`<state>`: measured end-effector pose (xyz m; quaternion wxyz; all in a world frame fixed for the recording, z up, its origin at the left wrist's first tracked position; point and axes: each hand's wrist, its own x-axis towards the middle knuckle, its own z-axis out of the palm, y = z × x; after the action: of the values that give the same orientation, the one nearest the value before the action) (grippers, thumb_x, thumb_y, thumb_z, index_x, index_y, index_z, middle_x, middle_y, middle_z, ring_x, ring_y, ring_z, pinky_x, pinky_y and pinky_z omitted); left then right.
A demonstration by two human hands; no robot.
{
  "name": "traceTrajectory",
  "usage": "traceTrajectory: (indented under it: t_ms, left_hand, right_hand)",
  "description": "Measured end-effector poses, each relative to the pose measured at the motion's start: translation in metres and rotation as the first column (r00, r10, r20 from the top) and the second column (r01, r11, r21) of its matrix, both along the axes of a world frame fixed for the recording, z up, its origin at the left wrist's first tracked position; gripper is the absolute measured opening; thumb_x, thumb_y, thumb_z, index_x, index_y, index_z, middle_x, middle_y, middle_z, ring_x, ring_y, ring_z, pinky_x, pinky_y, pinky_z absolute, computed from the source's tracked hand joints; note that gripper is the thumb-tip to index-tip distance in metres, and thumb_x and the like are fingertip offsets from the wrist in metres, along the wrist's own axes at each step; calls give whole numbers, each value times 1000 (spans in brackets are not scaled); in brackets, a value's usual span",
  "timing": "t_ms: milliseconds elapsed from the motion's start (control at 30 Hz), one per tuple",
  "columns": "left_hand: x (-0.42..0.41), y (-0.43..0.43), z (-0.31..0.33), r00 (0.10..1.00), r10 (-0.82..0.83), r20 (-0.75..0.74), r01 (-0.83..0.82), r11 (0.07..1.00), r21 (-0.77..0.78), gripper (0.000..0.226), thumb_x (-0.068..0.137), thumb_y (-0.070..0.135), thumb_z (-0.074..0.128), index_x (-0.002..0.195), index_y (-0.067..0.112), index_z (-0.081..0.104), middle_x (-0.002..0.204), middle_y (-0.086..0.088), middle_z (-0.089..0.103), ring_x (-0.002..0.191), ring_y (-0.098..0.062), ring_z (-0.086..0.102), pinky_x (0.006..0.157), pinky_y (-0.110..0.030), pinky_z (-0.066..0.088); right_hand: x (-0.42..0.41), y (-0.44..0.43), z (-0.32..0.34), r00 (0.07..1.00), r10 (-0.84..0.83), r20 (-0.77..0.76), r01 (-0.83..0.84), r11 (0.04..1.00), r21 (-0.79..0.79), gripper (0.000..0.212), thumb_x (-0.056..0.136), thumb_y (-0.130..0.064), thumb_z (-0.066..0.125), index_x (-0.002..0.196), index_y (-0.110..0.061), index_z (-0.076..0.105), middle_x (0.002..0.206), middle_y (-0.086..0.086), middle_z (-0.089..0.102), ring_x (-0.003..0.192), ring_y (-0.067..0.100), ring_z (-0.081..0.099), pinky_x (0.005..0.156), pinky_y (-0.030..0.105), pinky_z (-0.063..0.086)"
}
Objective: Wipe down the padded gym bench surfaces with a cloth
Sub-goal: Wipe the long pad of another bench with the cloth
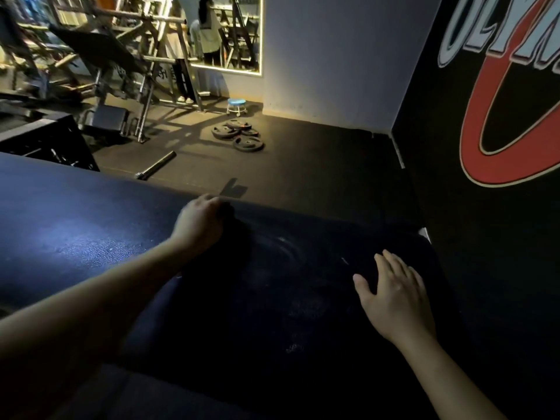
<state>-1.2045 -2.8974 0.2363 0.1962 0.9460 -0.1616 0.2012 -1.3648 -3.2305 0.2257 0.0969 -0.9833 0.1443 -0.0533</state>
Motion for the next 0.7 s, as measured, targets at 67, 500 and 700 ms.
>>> traceTrajectory:
  t_ms: [67,500,700]
  left_hand:
    - [-13,-60,6,996,-58,-64,51,994,-101,19,91,19,70,108,18,77,106,-13,72,94,-38,69,81,-41,56]
    - [2,3,-4,982,187,-26,-188,982,-33,17,89,25,71,105,24,77,105,-12,70,92,-39,68,78,-40,54]
    - [-127,-99,6,817,-561,-130,558,827,-63,20,97,28,64,113,17,70,110,0,64,98,-16,61,84,-30,53]
  right_hand:
    - [0,0,2,1000,6,3,-6,1000,11,73,100,-59,35,159,-17,28,167,2,23,155,15,16,127,38,10]
    - [1,4,2,1000,-8,-16,8,1000,9,67,102,-52,39,158,-16,30,166,4,26,155,17,18,126,39,10]
    - [-1,0,10,995,26,-98,-21,999,47,66,104,-52,34,160,-19,24,169,2,19,156,15,12,127,38,7]
